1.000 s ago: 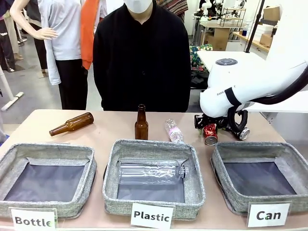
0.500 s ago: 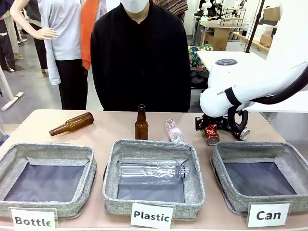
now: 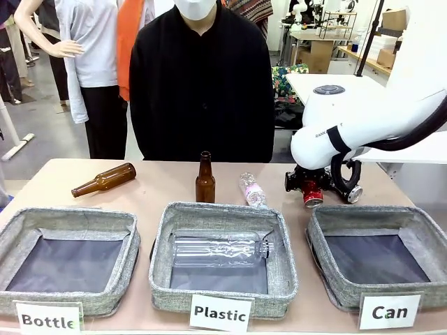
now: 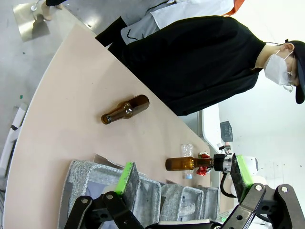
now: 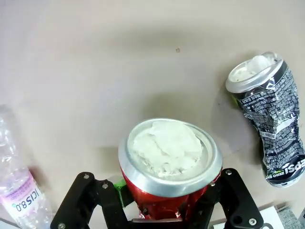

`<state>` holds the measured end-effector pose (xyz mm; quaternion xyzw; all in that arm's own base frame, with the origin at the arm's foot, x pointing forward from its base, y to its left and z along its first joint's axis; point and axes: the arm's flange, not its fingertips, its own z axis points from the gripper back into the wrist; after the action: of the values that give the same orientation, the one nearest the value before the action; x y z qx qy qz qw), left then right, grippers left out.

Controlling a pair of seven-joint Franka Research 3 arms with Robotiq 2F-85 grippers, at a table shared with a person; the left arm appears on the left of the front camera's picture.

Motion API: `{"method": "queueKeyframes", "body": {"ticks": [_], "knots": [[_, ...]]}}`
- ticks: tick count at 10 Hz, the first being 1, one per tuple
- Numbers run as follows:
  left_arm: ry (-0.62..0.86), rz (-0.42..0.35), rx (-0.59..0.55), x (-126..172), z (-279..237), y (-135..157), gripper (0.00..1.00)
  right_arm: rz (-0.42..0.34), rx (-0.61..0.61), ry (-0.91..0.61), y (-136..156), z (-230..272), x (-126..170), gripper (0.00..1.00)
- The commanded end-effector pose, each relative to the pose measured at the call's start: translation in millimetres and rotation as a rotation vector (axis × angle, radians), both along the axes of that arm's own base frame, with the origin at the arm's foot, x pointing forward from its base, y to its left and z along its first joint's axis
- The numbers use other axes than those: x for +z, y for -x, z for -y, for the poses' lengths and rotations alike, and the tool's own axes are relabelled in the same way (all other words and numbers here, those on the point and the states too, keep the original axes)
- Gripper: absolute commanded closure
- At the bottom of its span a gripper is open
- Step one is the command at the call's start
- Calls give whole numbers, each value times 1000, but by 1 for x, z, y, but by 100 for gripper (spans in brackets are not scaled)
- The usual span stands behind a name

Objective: Sort the can waste into the basket.
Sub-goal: Pick up the can waste from the table and place it in the right Fabric basket.

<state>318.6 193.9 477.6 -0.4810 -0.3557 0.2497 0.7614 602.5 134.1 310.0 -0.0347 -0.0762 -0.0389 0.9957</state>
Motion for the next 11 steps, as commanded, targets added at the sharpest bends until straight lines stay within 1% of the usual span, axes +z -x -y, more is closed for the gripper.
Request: {"method": "queueKeyframes", "body": {"ticks": [1, 2, 3, 4, 5, 6, 7, 8, 9, 10, 11], "knots": [[-10, 11, -11, -2, -1, 1, 0, 4, 6, -27, 3, 4, 14, 100], [-10, 11, -11, -2, -1, 1, 0, 8, 36, -40, 7, 9, 27, 100], [-10, 11, -11, -2, -1, 1, 0, 19, 125, -91, 19, 17, 60, 100], [-10, 11, -11, -2, -1, 1, 0, 24, 186, -120, 35, 26, 87, 100], [-10, 11, -11, -2, -1, 1, 0, 43, 224, -106, 61, 38, 117, 100], [-10, 11, -11, -2, -1, 1, 0, 57, 321, -115, 90, 50, 141, 100], [-10, 11, -11, -2, -1, 1, 0, 22, 476, -155, 118, 62, 155, 100], [-10, 11, -11, -2, -1, 1, 0, -61, 716, -190, 147, 79, 163, 100], [-10, 11, -11, -2, -1, 1, 0, -130, 1011, -205, 171, 98, 164, 100], [-10, 11, -11, -2, -1, 1, 0, -143, 1250, -264, 192, 118, 161, 100], [-10, 11, -11, -2, -1, 1, 0, -113, 1428, -307, 212, 137, 157, 100]]}}
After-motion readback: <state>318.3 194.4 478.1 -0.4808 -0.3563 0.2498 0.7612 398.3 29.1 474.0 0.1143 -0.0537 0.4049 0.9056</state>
